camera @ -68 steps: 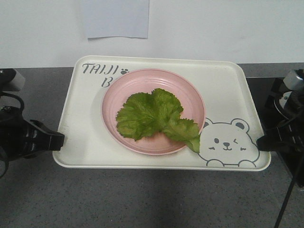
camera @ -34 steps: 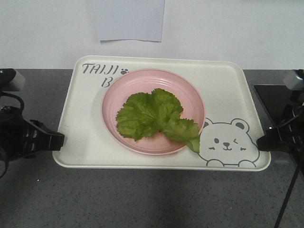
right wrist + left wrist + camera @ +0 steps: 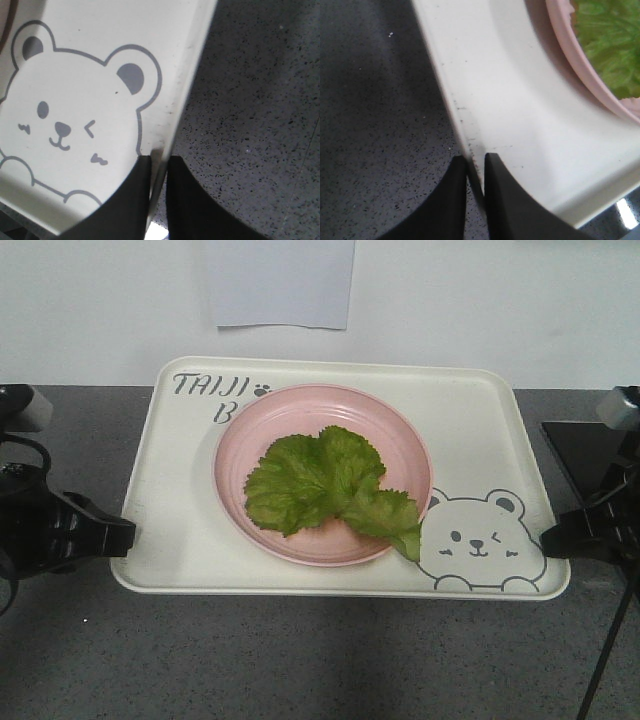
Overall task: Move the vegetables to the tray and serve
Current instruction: 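Drive up to the counter beside the stove holding the tray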
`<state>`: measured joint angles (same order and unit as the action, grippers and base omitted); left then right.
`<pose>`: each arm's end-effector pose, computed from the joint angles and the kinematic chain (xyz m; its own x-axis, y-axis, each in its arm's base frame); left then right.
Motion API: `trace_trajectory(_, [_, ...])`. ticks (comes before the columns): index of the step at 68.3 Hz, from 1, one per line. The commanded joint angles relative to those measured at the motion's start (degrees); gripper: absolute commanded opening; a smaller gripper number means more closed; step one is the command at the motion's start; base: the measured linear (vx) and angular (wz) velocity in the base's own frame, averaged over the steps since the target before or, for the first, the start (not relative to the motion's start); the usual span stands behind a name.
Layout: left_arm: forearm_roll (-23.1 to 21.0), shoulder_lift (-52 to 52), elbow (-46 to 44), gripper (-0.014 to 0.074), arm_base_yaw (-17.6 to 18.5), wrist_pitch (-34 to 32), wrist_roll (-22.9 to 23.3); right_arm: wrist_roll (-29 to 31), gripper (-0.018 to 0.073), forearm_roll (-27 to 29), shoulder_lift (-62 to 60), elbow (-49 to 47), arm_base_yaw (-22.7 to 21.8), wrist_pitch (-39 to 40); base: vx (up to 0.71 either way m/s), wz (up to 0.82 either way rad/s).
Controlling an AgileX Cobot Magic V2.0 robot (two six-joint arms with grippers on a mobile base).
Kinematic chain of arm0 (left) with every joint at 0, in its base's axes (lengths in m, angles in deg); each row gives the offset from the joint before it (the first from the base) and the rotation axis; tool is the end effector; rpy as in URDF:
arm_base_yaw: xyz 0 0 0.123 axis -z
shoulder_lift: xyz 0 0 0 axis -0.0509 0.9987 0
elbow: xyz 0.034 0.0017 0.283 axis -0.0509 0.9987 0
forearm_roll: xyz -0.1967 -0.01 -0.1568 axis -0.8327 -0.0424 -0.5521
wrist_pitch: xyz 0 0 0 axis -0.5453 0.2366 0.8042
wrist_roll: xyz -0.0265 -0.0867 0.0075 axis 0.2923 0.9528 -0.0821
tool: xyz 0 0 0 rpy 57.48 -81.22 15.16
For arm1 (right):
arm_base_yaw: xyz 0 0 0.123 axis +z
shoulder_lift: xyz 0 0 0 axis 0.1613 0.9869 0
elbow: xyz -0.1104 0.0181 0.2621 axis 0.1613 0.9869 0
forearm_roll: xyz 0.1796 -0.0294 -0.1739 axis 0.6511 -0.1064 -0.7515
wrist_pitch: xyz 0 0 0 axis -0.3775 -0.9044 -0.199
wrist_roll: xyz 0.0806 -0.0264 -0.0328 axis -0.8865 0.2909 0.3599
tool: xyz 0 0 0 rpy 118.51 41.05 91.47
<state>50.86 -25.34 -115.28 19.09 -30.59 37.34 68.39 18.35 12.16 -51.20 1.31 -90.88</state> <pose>0.2025 -0.0861 0.3239 -0.7803 0.0852 -0.6196 0.3419 0.8877 -0.3085 0.2316 0.0153 0.3109 -0.8466 -0.1320 -0.5156 -0.3448 0.8740 0.3424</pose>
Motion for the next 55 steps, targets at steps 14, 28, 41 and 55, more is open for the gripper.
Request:
trace_trajectory(14, [-5.7, -1.3, -1.8, -0.0007, 0.8, -2.1, -1.8, 2.3, -0.0003, 8.4, -1.6, -1.5, 0.6, -1.9, 0.00, -0.01])
trace_trajectory(28, [-5.7, -1.3, -1.8, -0.0007, 0.8, -2.1, -1.8, 2.3, -0.0003, 8.4, -1.6, -1.5, 0.6, -1.9, 0.00, 0.00])
trace_trajectory(41, [-5.7, -1.3, -1.8, -0.0007, 0.8, -2.1, -1.8, 2.3, -0.0003, 8.4, -1.6, -1.5, 0.6, -1.9, 0.00, 0.00])
trace_trajectory(55, [-5.7, -1.3, -1.8, -0.0007, 0.8, -2.1, -1.8, 2.3, -0.0003, 8.4, -1.6, -1.5, 0.6, -1.9, 0.00, 0.00])
